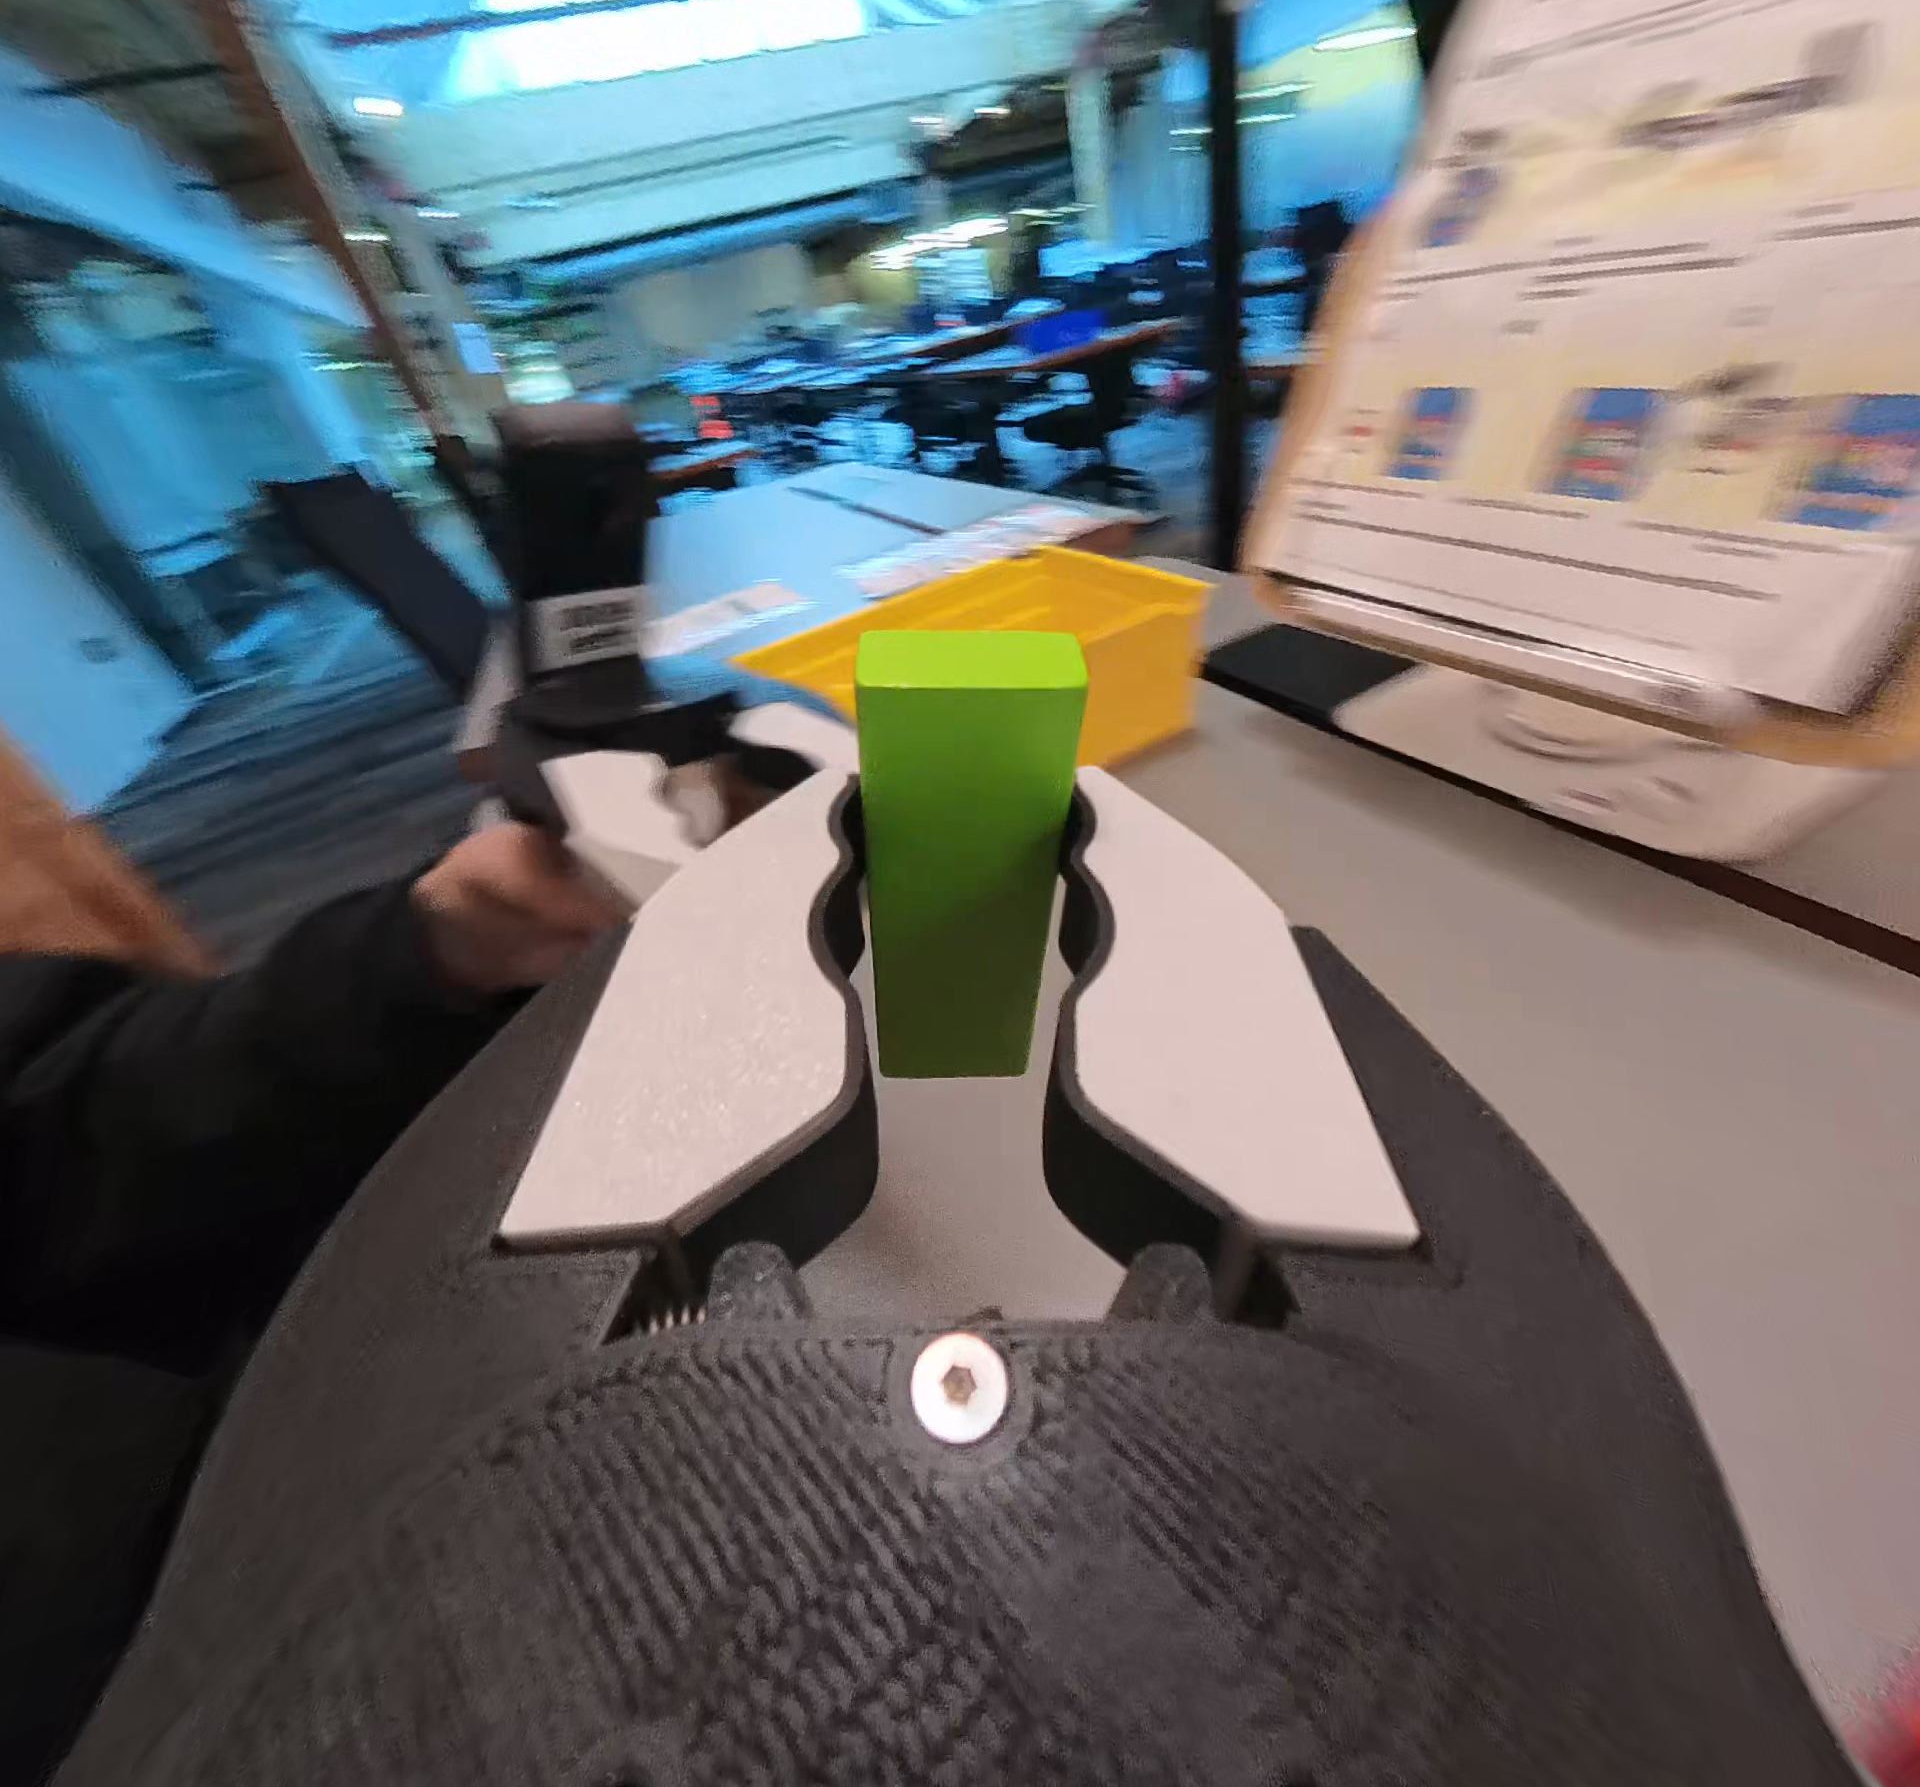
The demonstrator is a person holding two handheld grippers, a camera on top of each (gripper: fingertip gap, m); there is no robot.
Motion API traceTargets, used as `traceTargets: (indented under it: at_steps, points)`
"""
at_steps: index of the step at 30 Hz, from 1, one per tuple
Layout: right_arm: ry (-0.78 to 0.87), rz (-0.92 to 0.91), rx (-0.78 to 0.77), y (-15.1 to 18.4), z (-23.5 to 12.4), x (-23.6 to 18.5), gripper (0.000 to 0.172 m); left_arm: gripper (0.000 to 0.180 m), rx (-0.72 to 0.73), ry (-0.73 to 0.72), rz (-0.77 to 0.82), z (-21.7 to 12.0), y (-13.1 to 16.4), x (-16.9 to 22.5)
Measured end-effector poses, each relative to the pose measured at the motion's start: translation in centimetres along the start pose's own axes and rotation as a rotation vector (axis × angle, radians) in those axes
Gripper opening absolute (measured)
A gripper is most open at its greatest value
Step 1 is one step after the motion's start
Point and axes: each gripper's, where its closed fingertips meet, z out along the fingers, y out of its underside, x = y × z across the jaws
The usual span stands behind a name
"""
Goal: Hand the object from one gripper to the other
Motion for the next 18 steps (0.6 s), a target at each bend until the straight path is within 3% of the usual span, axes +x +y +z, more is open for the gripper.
traceTargets:
  at_steps: [5,9,13,18]
  points:
    - [0.589,-0.02,-0.074,0.6,-10.2,11.4,0.035,0.058,0.021,-0.225,-0.045,-1.8,2.4,-2.5]
    - [0.843,0.033,-0.12,1.4,-16.0,17.4,0.035,0.058,0.0,-0.262,-0.069,-2.7,3.2,-3.4]
    - [0.92,0.058,-0.218,1.3,-16.6,23.0,0.035,0.058,-0.025,-0.282,-0.046,-2.8,3.5,-3.7]
    - [0.905,0.141,-0.344,2.1,-14.1,28.5,0.035,0.058,-0.103,-0.361,-0.037,-3.0,4.2,-4.8]
